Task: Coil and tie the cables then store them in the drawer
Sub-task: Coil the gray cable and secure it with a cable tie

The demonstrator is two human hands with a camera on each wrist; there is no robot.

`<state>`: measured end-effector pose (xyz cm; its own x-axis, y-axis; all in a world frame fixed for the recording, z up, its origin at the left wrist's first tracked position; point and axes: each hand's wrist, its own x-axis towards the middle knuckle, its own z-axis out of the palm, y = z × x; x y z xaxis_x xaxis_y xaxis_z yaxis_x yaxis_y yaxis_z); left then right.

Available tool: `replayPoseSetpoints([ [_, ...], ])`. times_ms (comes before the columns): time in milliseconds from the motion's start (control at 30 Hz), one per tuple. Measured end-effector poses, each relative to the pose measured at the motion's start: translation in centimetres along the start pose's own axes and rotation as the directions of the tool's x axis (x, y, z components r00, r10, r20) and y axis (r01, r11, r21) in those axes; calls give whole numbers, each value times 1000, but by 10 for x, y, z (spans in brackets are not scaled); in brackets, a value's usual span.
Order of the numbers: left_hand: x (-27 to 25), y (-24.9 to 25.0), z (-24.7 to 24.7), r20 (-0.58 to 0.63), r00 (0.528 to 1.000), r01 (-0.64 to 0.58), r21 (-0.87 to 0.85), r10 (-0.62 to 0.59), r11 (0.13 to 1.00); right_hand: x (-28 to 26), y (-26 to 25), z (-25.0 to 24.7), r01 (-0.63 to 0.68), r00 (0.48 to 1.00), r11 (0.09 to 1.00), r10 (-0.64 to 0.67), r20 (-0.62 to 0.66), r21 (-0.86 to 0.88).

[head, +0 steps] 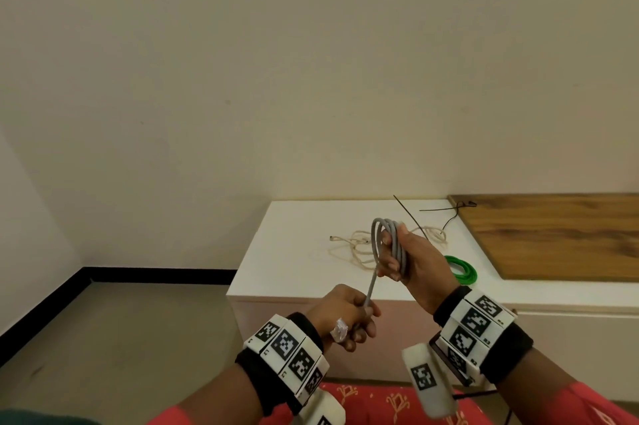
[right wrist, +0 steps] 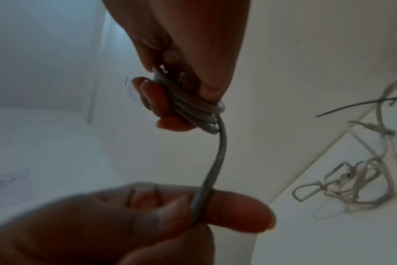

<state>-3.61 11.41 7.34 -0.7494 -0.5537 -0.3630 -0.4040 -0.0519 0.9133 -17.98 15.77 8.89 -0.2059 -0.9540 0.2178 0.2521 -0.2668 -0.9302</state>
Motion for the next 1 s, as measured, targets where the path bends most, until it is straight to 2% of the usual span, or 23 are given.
replayPoseSetpoints([
  [67,0,1,-1,-17,1000,-5,-4,4,1000,1,-1,0,-6,1000,999,6,0,45],
  [133,-2,4,2,24,1000,-5,14,4,1000,0,2,2,-3,1000,1000,4,-9,30],
  [200,-3,7,6,68,998,-11,31,8,999,-2,9,4,4,1000,998,-4,3,-63],
  [267,-3,9,6,88,996,-13,30,10,999,-3,18,4,30,999,970,-22,39,-242],
  [333,-4,11,2,119,993,1,-20,1,1000,-4,27,3,69,996,903,-36,86,-424],
  [433,-6,11,-5,178,984,48,-151,-20,987,-5,33,2,110,991,757,-37,125,-644],
  [533,-9,12,-10,145,989,66,-239,-32,969,-3,34,-3,93,995,677,-36,93,-730],
  [633,-10,15,-16,103,994,6,-388,37,922,-3,38,-7,-1,999,669,33,29,-743],
  [700,-12,19,-19,107,989,-38,-455,97,890,-7,44,-4,-110,990,739,141,-7,-665],
  [767,-14,19,-19,97,985,-83,-440,139,894,-10,45,3,-184,979,821,204,-24,-540],
  [833,-13,15,-20,-20,988,-153,-339,156,928,-10,40,7,-205,976,845,212,-44,-493],
  [900,-9,6,-22,-213,962,-217,-202,173,955,-9,30,9,-213,976,855,211,-58,-473],
  [933,-6,2,-24,-316,930,-243,-136,190,960,-8,26,9,-221,975,867,215,-64,-446],
  [1000,1,-6,-29,-488,834,-285,17,257,958,-8,19,9,-226,973,906,229,-35,-357],
])
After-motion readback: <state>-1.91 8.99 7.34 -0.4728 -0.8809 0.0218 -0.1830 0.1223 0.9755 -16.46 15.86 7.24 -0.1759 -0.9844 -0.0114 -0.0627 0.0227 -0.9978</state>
